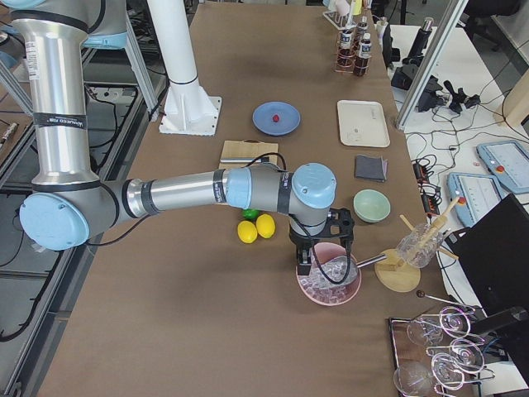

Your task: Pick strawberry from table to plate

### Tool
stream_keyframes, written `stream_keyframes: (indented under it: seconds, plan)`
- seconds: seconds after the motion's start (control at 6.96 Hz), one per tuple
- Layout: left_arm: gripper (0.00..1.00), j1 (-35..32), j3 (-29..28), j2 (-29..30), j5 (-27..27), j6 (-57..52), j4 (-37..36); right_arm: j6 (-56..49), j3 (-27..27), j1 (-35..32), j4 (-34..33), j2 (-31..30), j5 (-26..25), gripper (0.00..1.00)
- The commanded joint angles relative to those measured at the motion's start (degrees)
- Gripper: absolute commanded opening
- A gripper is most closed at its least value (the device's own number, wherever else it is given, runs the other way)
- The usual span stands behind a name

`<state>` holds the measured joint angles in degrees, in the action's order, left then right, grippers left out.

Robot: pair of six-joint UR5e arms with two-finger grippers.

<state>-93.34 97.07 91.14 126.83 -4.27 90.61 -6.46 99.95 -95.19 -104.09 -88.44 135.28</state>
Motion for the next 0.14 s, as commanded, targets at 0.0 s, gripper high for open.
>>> stream_keyframes:
  seconds: [0.0]
  plan:
    - [0.98,0.00,0.05,0.00,0.00,-0.04,0.00,-0.04,-0.02,0.00,0.03,-0.06,0.07,1.00]
